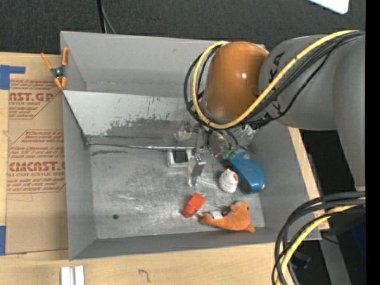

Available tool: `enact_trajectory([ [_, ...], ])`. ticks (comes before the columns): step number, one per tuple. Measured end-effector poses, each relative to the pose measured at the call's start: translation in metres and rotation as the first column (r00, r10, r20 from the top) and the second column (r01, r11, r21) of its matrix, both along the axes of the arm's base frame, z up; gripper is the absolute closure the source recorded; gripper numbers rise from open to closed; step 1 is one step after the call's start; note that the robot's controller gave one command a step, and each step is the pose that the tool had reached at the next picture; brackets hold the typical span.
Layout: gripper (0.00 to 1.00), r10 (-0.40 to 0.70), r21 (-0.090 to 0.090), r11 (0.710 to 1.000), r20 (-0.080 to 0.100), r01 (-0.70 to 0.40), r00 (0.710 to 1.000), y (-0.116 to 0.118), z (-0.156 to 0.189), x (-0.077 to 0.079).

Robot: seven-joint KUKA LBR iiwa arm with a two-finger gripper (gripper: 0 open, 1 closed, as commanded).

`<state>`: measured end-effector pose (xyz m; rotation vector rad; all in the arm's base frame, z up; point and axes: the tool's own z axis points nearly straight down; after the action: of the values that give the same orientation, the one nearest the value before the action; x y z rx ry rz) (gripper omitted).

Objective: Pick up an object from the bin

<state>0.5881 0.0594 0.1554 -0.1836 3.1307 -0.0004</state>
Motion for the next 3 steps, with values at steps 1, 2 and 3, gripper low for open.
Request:
enact_trajectory([
  [1, 1.0, 0.345, -0.001, 0.939, -0.001, -0.345, 0.939, -0.0749, -0.083, -0.0092],
  [2, 0.0, 0.345, 0.001, 0.939, -0.009, -0.345, 0.939, -0.076, -0.0843, -0.0112],
  [3, 0.0, 0.345, 0.001, 0.939, -0.009, -0.345, 0.939, -0.076, -0.0842, -0.0112],
])
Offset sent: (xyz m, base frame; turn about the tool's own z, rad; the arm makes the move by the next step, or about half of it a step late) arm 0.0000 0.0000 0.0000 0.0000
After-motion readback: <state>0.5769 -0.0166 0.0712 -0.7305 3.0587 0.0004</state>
